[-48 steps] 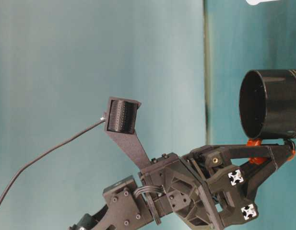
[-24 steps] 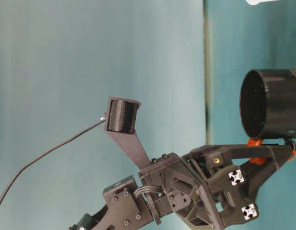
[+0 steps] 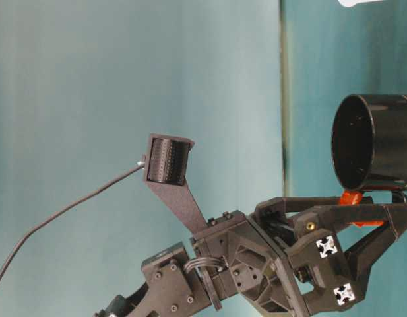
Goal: Put the paper cup into the moved red handle cup holder.
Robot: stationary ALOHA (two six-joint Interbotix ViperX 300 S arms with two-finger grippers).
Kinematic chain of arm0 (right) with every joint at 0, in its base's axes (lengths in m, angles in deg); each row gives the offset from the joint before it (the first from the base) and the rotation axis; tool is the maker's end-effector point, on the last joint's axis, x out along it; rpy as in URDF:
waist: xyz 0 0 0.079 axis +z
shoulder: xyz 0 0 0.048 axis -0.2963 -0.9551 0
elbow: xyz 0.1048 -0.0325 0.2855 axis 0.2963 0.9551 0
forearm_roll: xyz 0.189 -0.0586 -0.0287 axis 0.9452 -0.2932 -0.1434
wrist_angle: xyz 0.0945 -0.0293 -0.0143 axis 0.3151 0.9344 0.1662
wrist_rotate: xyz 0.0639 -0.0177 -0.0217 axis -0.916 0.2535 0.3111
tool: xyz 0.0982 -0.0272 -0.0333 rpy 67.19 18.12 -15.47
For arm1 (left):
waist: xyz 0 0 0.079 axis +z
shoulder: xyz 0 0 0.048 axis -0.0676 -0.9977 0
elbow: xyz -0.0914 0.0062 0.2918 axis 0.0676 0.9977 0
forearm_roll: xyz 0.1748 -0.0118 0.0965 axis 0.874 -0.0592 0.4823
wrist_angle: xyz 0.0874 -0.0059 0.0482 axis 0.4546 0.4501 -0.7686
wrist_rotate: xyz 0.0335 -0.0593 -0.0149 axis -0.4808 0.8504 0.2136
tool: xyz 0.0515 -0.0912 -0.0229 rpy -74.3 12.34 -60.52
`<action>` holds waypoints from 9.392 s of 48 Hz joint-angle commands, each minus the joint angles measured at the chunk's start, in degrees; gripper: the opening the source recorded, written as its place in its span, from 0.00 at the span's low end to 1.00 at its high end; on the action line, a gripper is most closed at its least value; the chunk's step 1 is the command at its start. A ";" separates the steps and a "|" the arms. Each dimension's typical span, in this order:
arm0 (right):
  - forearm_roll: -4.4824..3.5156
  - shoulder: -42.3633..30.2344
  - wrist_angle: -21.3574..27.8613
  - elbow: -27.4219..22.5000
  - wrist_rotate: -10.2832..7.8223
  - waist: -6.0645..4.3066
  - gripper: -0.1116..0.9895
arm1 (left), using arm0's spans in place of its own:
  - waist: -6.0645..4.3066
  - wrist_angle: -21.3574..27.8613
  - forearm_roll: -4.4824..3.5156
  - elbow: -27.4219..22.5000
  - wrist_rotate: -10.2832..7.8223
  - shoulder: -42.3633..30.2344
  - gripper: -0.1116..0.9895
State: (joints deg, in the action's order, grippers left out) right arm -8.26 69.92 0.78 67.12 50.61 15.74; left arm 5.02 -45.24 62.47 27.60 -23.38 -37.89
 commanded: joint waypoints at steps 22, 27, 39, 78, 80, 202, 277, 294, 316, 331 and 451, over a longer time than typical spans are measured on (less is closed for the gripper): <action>0.00 -0.44 2.11 -1.41 -1.93 -0.62 0.00 | -0.53 2.99 0.09 6.42 0.00 15.29 0.94; -0.09 -0.53 2.20 -1.32 -2.46 -0.97 0.00 | -0.79 2.90 0.09 9.40 0.00 20.30 0.94; -0.09 -0.79 3.08 -1.41 -2.55 -1.23 0.00 | -1.67 2.90 0.09 13.80 0.35 27.16 0.93; 0.53 -14.15 26.54 -17.05 -14.94 -1.49 0.57 | -1.76 2.90 0.09 16.96 0.79 31.29 0.93; 0.53 -15.91 27.51 -17.93 -15.29 -1.49 0.68 | -1.76 2.90 0.09 17.14 0.88 31.55 0.93; 2.81 -52.12 27.60 -23.91 -15.29 -0.26 0.01 | -1.76 2.81 0.09 22.94 2.81 40.25 0.93; -0.53 -62.14 45.35 -57.83 -11.07 -3.34 0.01 | -1.76 2.90 0.09 22.94 2.99 40.61 0.93; -0.53 -67.76 39.81 -55.28 -11.07 -2.99 0.01 | -1.76 2.90 0.09 23.12 2.99 40.61 0.93; -0.44 -69.96 37.88 -53.79 -10.99 -2.90 0.01 | -1.76 2.90 0.09 23.20 2.99 40.61 0.93; -0.53 -70.84 37.27 -53.09 -11.07 -2.81 0.01 | -1.76 2.81 0.09 23.12 2.99 40.61 0.93; -1.32 -53.96 45.26 -57.92 -5.10 -0.62 0.76 | -1.76 3.25 0.09 24.17 3.69 43.68 0.93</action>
State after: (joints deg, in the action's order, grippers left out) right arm -9.58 8.57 45.70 9.55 44.72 14.69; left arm 3.35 -41.81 62.47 52.30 -19.69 5.09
